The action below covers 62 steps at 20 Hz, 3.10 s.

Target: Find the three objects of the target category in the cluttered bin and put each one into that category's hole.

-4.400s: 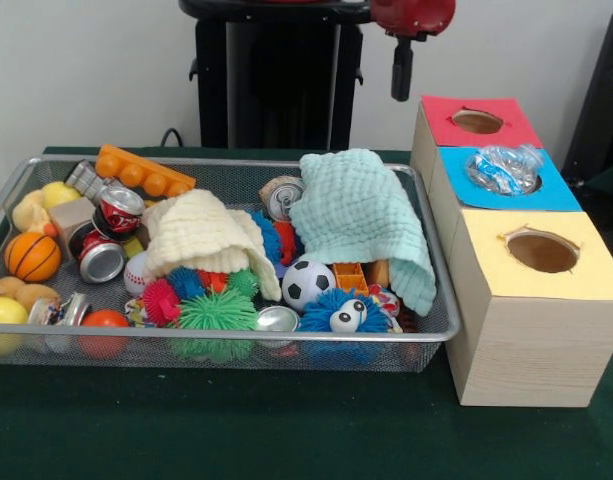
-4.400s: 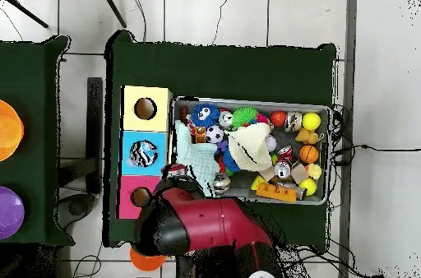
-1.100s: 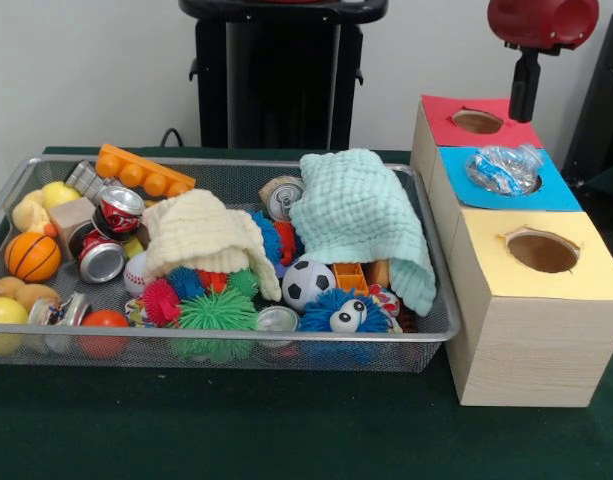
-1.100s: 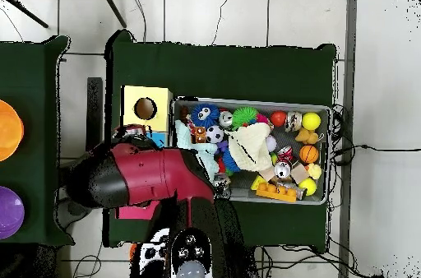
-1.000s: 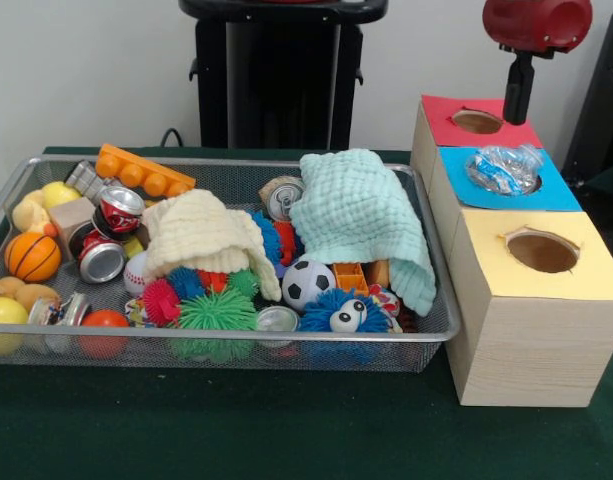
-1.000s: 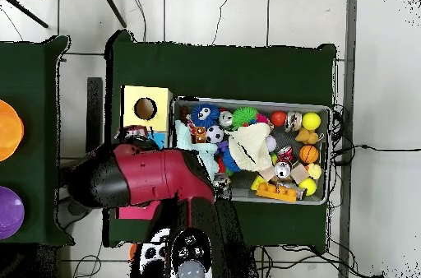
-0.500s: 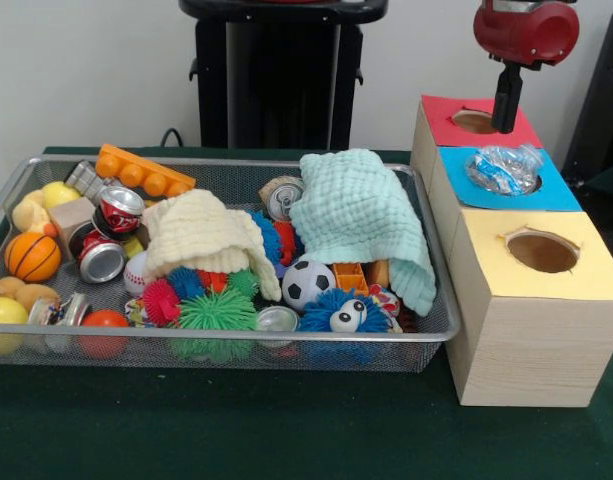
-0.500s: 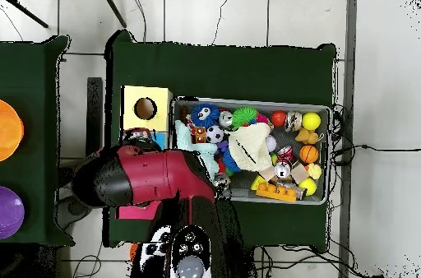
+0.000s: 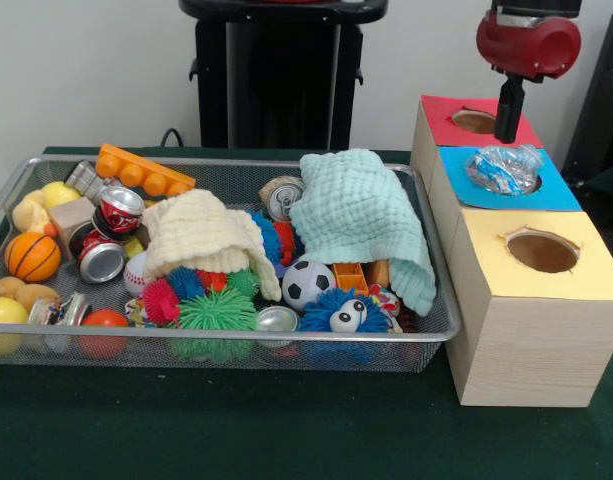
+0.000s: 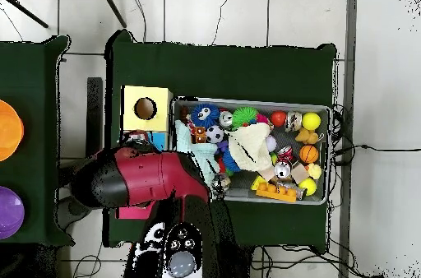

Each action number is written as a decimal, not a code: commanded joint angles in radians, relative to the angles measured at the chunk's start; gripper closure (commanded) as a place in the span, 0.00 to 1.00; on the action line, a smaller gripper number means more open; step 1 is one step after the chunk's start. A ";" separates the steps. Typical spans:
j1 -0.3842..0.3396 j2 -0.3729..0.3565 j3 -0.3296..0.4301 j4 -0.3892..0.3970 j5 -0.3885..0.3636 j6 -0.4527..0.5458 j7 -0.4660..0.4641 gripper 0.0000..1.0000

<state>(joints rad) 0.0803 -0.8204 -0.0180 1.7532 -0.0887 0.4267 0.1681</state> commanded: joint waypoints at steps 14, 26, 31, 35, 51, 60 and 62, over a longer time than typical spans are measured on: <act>0.010 0.074 -0.006 -0.041 0.048 -0.078 0.355 1.00; 0.026 0.106 -0.021 -0.050 0.054 -0.075 0.362 1.00; 0.025 0.121 -0.013 -0.046 0.060 -0.091 0.364 1.00; 0.027 0.138 -0.012 -0.046 0.063 -0.115 0.367 1.00; 0.057 0.123 -0.049 -0.049 0.082 -0.123 0.362 1.00; 0.080 0.114 -0.044 -0.027 0.117 -0.074 0.362 1.00; 0.080 0.118 -0.036 -0.016 0.124 -0.085 0.364 1.00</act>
<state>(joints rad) 0.1648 -0.7172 -0.0777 1.7482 -0.0178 0.3230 0.1683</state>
